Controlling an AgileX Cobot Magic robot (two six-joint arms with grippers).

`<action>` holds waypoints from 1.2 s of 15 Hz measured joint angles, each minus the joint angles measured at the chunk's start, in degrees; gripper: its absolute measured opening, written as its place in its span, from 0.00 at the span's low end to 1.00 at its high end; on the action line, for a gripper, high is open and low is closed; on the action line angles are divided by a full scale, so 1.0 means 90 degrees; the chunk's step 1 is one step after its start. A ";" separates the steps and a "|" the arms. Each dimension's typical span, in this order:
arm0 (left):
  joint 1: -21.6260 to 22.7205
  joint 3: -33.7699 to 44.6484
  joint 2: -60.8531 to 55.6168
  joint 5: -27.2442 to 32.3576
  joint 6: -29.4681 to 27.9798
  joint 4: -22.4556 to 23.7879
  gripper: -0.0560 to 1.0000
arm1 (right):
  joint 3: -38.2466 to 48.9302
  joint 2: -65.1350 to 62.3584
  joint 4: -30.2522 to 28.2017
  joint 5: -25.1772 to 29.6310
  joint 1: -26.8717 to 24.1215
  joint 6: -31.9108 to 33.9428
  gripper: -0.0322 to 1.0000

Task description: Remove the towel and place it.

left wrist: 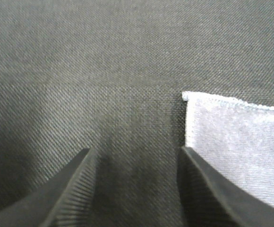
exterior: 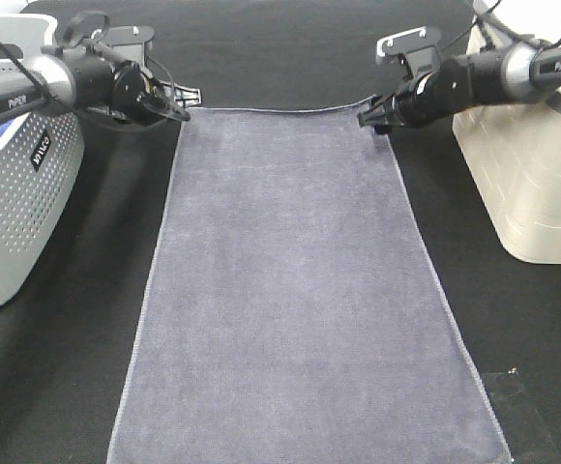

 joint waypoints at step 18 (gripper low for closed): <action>-0.0541 -0.0057 -0.3985 0.5157 0.2566 -0.0286 0.54 | 0.0000 -0.4163 0.0828 0.5660 0.0579 0.0000 0.72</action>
